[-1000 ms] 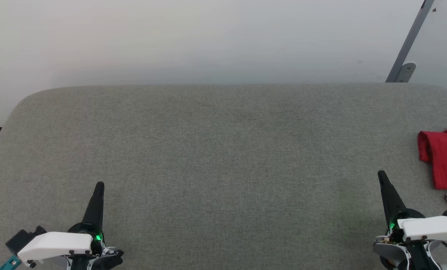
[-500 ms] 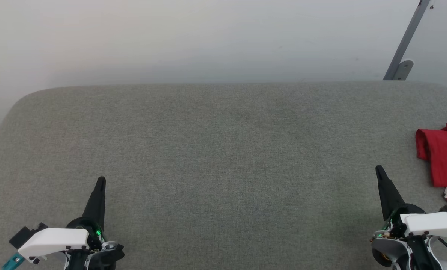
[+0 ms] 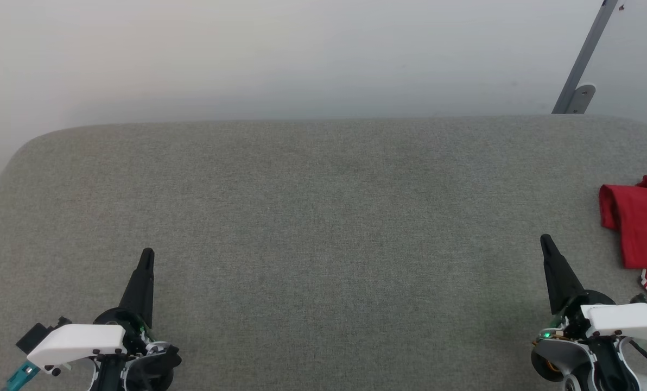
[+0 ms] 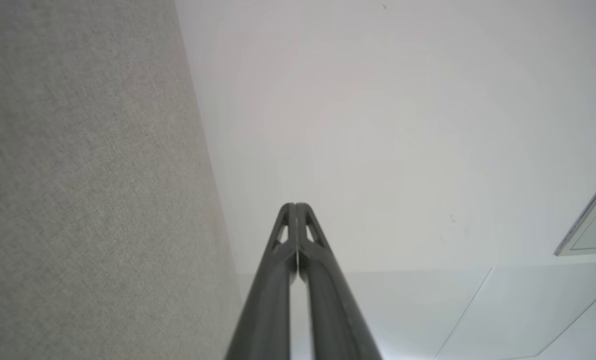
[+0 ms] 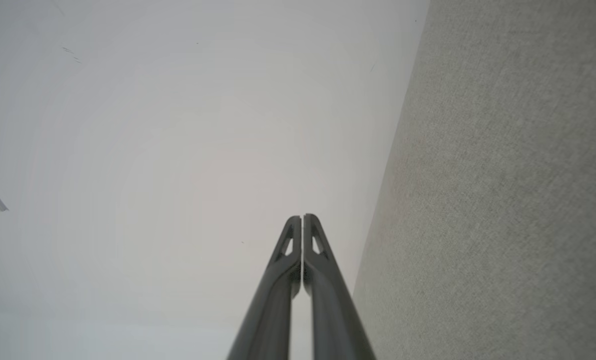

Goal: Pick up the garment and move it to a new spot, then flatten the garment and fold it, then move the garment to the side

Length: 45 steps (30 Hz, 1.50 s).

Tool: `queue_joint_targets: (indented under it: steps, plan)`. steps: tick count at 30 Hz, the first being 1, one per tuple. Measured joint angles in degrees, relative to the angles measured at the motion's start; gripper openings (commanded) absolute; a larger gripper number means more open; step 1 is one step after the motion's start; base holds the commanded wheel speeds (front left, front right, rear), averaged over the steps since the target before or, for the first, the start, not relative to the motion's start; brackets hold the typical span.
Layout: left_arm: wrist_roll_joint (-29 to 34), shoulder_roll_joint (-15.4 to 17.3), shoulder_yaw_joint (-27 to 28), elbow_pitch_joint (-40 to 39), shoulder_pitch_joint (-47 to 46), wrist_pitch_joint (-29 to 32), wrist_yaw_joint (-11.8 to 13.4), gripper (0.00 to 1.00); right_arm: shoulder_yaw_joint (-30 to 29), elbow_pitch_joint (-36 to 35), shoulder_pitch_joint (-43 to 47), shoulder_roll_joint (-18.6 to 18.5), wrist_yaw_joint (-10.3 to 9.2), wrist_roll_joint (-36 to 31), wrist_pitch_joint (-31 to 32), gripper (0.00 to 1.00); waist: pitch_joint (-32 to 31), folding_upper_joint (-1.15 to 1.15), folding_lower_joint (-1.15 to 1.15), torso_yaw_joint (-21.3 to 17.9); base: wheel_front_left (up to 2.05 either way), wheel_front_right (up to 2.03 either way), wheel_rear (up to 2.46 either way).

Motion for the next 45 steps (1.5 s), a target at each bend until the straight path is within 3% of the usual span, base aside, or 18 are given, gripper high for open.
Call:
queue_joint_targets:
  steps: [45]
  plan:
    - [0.1,-0.2,0.3,0.0,0.0,0.2,0.0,0.00,0.0,0.0,0.0,0.0,0.00,0.0,0.0,0.00,0.0,0.00,0.00,0.0,0.00,0.00,0.00]
